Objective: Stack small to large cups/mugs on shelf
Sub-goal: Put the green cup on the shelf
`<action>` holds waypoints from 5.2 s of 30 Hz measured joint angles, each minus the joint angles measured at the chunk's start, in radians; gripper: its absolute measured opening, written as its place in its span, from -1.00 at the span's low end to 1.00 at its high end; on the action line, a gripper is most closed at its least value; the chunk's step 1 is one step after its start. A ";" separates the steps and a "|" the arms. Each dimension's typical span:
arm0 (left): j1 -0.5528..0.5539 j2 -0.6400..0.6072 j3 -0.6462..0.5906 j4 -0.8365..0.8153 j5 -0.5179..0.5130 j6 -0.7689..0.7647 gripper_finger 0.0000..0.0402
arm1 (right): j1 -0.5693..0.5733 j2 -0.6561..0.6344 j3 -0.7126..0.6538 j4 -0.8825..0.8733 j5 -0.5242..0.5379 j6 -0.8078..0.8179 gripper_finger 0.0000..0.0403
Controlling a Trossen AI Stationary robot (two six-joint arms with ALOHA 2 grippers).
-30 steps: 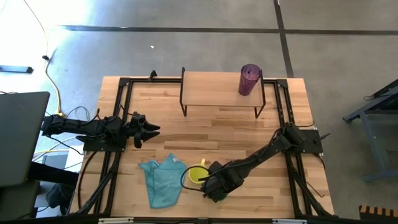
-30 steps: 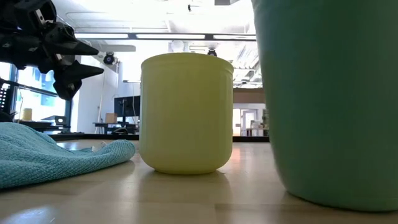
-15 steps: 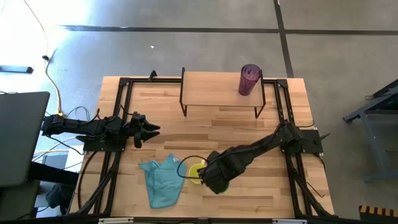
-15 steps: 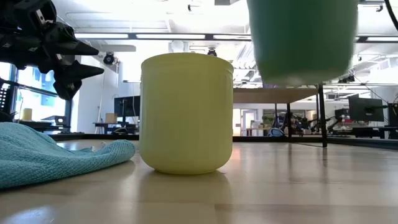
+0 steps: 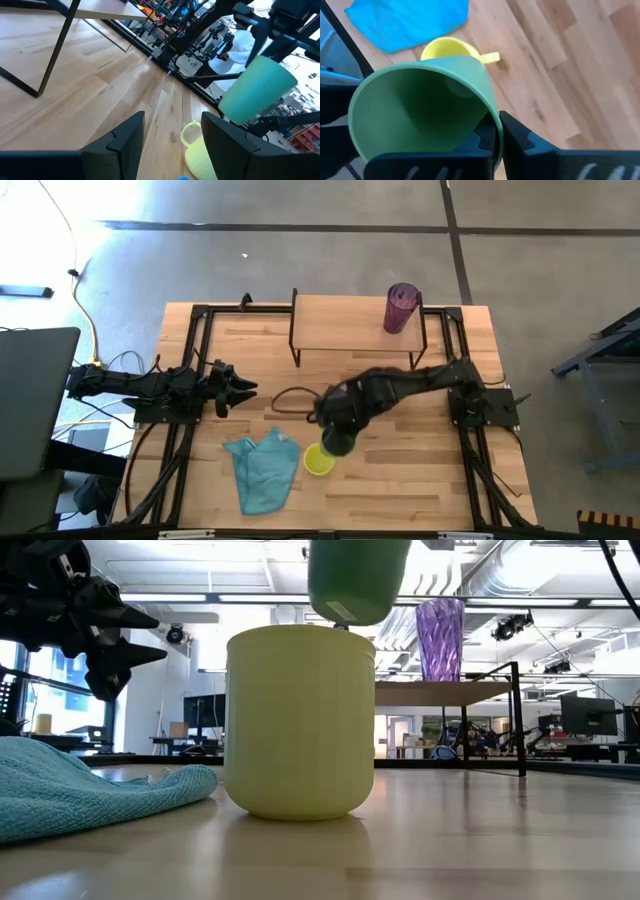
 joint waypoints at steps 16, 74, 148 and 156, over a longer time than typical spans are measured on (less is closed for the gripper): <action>0.000 0.000 0.000 0.002 -0.003 -0.056 -0.08 | -0.234 -0.102 0.004 0.001 -0.024 -0.296 -1.00; 0.000 0.000 0.000 0.019 -0.161 -0.316 -0.08 | -0.879 -0.137 0.005 0.042 -0.061 -1.331 -1.00; 0.000 0.061 0.000 0.020 -0.167 -0.289 -0.08 | -0.865 -0.064 0.031 0.014 0.020 -1.203 -0.82; 0.000 0.061 0.000 0.020 -0.167 -0.289 -0.08 | -0.870 -0.057 0.031 0.014 0.020 -1.197 -0.82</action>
